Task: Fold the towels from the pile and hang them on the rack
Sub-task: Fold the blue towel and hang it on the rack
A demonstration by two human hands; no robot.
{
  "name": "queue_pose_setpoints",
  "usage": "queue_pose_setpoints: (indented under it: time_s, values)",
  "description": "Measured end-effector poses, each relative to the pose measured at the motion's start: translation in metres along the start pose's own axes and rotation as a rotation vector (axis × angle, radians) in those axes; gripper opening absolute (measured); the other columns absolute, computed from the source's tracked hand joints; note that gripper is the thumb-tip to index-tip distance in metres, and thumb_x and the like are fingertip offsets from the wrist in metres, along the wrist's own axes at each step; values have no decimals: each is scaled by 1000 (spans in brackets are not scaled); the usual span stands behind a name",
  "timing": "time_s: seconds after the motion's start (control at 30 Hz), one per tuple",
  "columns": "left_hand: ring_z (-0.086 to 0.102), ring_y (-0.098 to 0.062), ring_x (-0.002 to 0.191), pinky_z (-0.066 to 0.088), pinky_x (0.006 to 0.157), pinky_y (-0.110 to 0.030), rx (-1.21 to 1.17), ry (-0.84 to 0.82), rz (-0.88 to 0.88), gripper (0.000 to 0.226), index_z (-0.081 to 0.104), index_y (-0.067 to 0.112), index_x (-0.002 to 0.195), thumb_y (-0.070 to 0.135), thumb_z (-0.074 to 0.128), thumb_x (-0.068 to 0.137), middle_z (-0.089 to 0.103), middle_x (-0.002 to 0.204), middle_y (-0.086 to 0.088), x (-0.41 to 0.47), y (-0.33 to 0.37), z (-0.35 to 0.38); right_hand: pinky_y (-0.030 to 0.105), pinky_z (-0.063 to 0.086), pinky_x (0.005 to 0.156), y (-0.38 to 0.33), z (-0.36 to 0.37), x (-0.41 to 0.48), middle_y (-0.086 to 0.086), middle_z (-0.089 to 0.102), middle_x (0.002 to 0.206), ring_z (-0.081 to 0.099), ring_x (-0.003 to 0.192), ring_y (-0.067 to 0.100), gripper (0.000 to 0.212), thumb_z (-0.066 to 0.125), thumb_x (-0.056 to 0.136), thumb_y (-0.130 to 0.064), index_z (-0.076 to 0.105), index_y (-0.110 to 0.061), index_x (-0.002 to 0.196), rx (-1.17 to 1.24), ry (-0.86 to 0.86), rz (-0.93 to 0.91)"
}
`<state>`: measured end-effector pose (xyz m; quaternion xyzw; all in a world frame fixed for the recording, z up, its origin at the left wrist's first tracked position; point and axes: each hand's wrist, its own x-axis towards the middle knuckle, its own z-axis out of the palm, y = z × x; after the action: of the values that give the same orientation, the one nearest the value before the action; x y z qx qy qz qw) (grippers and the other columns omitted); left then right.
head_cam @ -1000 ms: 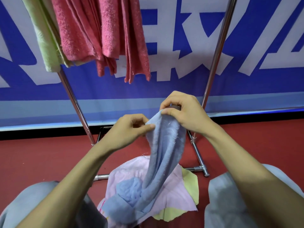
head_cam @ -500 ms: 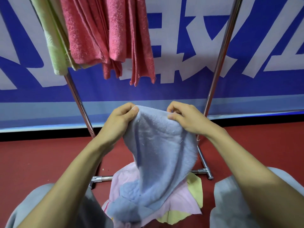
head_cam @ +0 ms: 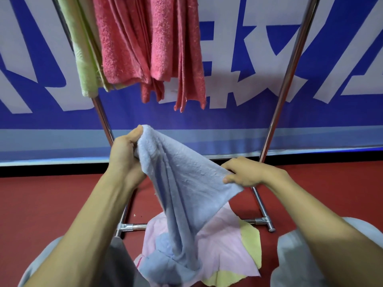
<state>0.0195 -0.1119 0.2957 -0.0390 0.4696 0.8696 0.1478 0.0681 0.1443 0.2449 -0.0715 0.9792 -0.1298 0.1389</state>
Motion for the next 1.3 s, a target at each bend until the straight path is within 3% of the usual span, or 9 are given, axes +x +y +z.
queue_pose_setpoints:
  time_s: [0.1,0.23,0.37,0.47,0.63,0.83,1.0,1.13,1.3]
  values:
    - [56,-10,45,49,50,-20,55,48,11,41,58,12,52,19,57,92,53,50,2,4,-8,1,32,44,77,1,1,-3,7,69,104,60,93,25,12,54,84,-10,62,-17,88,-85,-58,34]
    - [65,-17,62,54,58,-29,24,120,-16,15,60,5,86,18,59,92,62,68,-4,10,-8,-3,31,51,70,9,2,-8,8,70,83,64,75,24,29,46,79,1,50,-25,65,-83,-180,143]
    - [68,-22,78,57,61,-31,22,152,-18,22,62,2,108,17,59,92,68,90,-11,13,-4,-9,23,53,54,11,-2,-13,4,63,66,61,50,10,24,51,90,3,53,-12,71,284,-146,193]
    - [64,-22,78,53,65,-26,131,128,-22,19,63,1,105,14,56,92,66,92,-12,11,-12,-4,17,48,47,0,-13,-19,7,66,66,61,46,6,16,53,92,4,53,-6,79,551,-101,134]
    - [44,-18,55,37,61,-30,431,-13,67,15,63,6,76,8,55,89,47,66,-8,4,-27,9,17,48,50,-12,-27,-29,8,65,65,58,49,7,7,62,88,1,61,-1,81,725,101,12]
    - [43,-19,60,46,55,-22,613,-97,151,22,68,-2,75,5,55,93,51,69,-12,-5,-44,22,25,49,56,-26,-18,-21,10,65,63,60,56,13,9,66,86,-5,69,-9,78,874,474,49]
    - [54,-7,47,47,63,-21,516,-127,46,20,67,-2,81,3,53,93,62,53,1,-15,-53,32,26,54,79,-46,-8,-18,-8,73,76,68,76,5,11,68,83,-17,72,-25,77,678,636,-56]
    - [54,-5,43,51,57,-20,401,-79,-12,18,66,0,84,1,51,94,61,51,2,-17,-54,37,19,50,71,-59,-1,-22,-5,72,73,63,66,4,16,65,84,-12,69,-22,96,658,693,-137]
    - [60,-10,44,55,48,-18,224,45,-95,14,63,-3,78,-3,56,90,62,51,-3,-19,-54,37,12,48,74,-63,4,-22,-11,73,79,66,74,1,10,68,83,-7,74,-15,84,595,775,-202]
